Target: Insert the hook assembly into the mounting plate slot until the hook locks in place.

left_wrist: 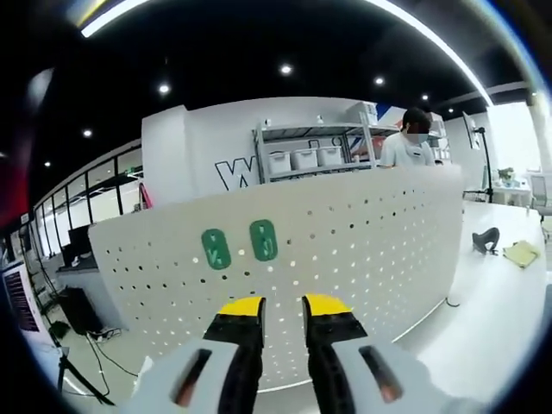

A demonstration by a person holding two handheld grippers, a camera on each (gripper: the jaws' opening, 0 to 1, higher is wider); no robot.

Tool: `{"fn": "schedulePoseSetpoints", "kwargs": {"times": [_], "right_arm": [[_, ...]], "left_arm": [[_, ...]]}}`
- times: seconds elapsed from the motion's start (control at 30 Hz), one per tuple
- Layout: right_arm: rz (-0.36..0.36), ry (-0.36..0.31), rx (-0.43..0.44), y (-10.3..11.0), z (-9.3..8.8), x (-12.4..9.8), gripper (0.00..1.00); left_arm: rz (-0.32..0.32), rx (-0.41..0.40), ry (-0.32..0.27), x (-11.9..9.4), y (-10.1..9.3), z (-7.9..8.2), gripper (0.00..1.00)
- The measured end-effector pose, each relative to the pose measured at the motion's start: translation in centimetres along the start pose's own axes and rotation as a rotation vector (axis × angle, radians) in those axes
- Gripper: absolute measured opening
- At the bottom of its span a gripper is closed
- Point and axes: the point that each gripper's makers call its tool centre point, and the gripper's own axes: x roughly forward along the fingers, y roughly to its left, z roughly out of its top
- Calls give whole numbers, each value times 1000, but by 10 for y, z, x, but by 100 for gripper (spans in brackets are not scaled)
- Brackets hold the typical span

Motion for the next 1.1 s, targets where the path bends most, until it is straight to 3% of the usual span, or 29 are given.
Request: {"fn": "schedulePoseSetpoints", "kwargs": {"times": [0.43, 1.1], "right_arm": [[11, 4, 3, 4, -2, 3, 63], [20, 21, 7, 6, -7, 3, 62]], "left_arm": [[-40, 20, 40, -15, -13, -33, 26], [-121, 11, 184, -31, -34, -104, 28]]}}
